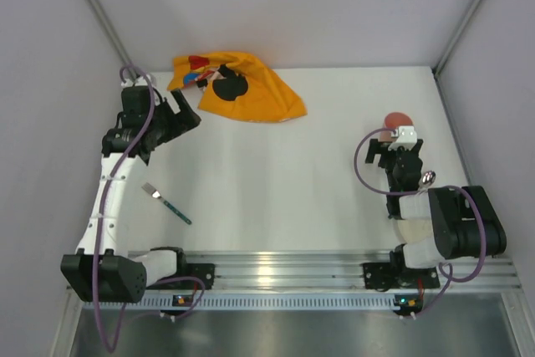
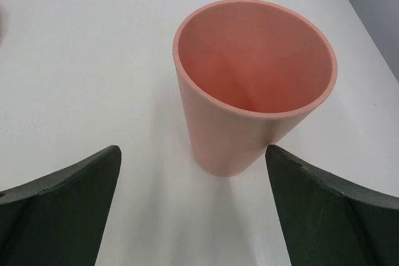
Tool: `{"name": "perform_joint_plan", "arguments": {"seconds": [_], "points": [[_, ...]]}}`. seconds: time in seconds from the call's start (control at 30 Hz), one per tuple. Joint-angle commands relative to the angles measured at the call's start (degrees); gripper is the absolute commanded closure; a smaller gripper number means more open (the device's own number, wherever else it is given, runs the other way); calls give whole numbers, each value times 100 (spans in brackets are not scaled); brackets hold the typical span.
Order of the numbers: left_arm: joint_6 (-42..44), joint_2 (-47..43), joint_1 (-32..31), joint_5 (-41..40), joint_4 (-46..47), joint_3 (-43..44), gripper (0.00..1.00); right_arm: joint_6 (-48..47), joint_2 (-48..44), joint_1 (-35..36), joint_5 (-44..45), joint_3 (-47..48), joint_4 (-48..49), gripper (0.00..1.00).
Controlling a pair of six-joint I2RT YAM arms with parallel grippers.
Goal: Set the dinner table for one person
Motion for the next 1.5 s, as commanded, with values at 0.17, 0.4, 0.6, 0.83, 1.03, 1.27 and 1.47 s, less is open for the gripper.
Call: {"name": "perform_joint_plan", "arguments": {"seconds": [0.17, 0.4, 0.6, 0.83, 1.03, 1.27, 1.47], "points": [[-294, -184, 20, 120, -473, -105, 2, 20, 10, -44, -70, 57, 407, 0], [-198, -580, 11, 165, -480, -458, 2, -497, -805, 543, 420, 835, -1704, 0], [-92, -607, -103, -65, -569, -686, 1, 2270, -608, 1257, -1314, 4678, -5314, 0], [-5, -492, -217, -91, -735, -370, 1, 2922, 4569, 2599, -2006, 10805, -9141, 0], [-31, -834, -217, -187, -911, -405, 2, 4482, 5663, 2532, -1408, 12043, -9219, 0], [22, -1248, -217, -566, -1052, -774, 1, 4362, 6197, 2523, -660, 12474, -9776, 0], [48, -1143, -217, -557, -1096, -818, 2, 4169, 6513, 2532, -106, 12572, -10577, 0]]}}
